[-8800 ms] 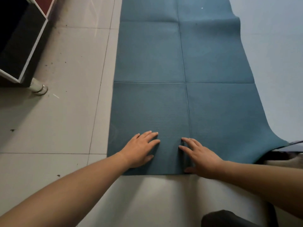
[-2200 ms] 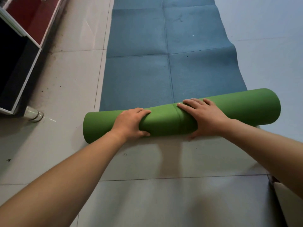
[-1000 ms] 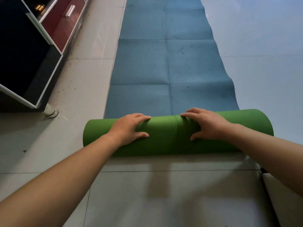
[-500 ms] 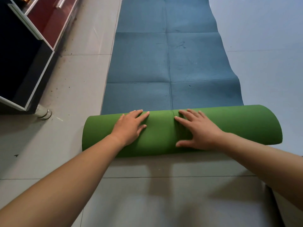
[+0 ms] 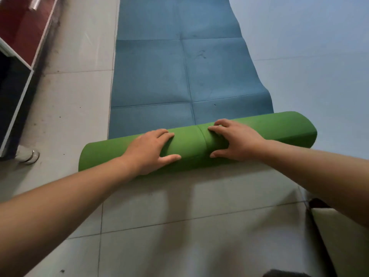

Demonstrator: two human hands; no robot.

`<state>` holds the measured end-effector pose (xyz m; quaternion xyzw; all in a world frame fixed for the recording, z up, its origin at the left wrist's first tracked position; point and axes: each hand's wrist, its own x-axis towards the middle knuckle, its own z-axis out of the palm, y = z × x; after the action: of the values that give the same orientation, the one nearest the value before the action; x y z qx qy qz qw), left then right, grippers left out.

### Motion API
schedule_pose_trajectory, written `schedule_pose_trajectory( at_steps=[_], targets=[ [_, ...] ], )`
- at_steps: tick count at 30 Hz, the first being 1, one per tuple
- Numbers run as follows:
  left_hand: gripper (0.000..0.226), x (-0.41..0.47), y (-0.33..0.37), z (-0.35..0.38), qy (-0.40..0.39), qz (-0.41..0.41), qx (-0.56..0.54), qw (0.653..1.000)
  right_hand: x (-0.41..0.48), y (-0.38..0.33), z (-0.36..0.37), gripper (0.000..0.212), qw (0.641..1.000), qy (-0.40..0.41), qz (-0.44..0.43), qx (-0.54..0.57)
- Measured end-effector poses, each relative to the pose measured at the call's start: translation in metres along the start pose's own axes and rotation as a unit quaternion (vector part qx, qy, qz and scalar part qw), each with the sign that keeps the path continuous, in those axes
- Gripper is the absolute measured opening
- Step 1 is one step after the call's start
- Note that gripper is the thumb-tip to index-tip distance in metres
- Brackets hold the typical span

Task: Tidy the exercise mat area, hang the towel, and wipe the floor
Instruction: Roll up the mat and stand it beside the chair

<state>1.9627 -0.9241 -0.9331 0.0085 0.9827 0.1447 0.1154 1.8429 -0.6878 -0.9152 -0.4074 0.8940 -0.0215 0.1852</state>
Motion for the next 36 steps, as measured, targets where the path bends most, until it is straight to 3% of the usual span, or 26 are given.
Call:
schedule_pose_trajectory(
  at_steps=[3, 5, 13, 17, 20, 24, 31, 36],
  targets=[
    [0.116, -0.004, 0.008, 0.008, -0.066, -0.008, 0.072, 0.995, 0.003, -0.002, 0.005, 0.082, 0.999, -0.021, 0.018, -0.027],
    [0.117, 0.002, 0.007, 0.013, -0.064, -0.016, 0.081, 0.995, 0.008, -0.001, 0.005, 0.08, 0.999, -0.021, 0.023, -0.034],
    [0.087, 0.027, -0.004, -0.021, -0.028, -0.032, 0.028, 0.999, 0.026, 0.023, -0.009, 0.075, 0.999, 0.035, -0.018, 0.037],
    [0.061, 0.047, -0.001, -0.039, -0.075, -0.041, 0.06, 0.995, 0.046, 0.034, -0.016, 0.1, 0.999, -0.018, -0.036, 0.01],
    [0.053, 0.067, 0.001, -0.055, -0.117, -0.048, 0.08, 0.989, 0.058, 0.043, -0.019, 0.094, 0.999, -0.019, -0.02, 0.045],
    [0.06, 0.091, -0.002, -0.079, -0.124, -0.048, 0.052, 0.99, 0.079, 0.055, -0.034, 0.086, 0.996, 0.003, 0.001, 0.088],
    [0.066, 0.107, -0.018, -0.079, -0.128, 0.002, 0.062, 0.99, 0.103, 0.059, -0.044, 0.078, 0.997, 0.0, 0.058, 0.055],
    [0.069, 0.111, -0.023, -0.066, -0.093, 0.069, 0.063, 0.991, 0.107, 0.056, -0.045, 0.089, 0.996, 0.006, 0.086, 0.025]
  ],
)
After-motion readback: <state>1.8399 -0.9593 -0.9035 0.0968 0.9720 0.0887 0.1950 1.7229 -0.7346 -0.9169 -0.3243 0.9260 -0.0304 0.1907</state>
